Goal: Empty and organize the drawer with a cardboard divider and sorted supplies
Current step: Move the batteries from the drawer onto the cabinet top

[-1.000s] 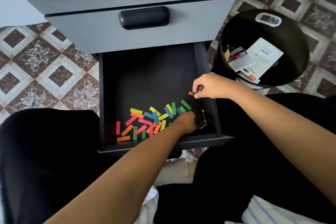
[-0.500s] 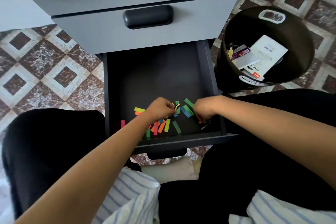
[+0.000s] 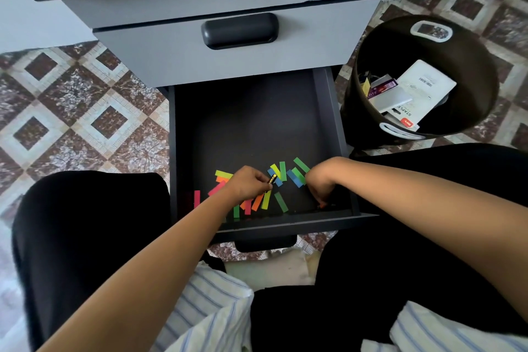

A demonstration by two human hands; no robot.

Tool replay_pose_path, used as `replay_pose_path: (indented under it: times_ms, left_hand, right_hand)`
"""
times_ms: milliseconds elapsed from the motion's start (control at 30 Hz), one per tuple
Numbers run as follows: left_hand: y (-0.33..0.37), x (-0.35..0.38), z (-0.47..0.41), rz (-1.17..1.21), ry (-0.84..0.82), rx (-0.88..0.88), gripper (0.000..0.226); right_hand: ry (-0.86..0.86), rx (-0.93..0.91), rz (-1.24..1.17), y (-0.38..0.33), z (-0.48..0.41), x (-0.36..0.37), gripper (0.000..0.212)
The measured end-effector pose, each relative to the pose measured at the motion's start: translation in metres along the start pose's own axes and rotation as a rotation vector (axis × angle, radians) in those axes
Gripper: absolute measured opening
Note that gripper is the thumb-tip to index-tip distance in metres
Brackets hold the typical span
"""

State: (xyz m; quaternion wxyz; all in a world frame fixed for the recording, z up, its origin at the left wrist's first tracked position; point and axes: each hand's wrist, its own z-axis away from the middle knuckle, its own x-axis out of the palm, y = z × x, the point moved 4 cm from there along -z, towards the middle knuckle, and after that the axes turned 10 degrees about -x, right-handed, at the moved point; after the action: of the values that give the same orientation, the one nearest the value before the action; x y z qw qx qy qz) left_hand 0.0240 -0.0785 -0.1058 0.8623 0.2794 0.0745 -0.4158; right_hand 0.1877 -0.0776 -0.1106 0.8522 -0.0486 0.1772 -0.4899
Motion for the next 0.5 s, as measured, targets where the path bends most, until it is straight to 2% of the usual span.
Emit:
replay_pose_path:
  times_ms: [233,367,500]
  left_hand:
    - [-0.002,0.001,0.002,-0.013,-0.001,0.006,0.015]
    - [-0.002,0.002,0.002,-0.042,0.012,0.026,0.019]
    - [0.0,0.006,0.0,-0.003,0.02,0.043,0.02]
  right_hand:
    - [-0.013,-0.03,0.004,-0.005,0.003,0.004,0.032]
    - [0.016,-0.043,-0.004,-0.004,0.003,0.006,0.027]
    - [0.129,-0.078,-0.049,-0.002,0.018,-0.004,0.029]
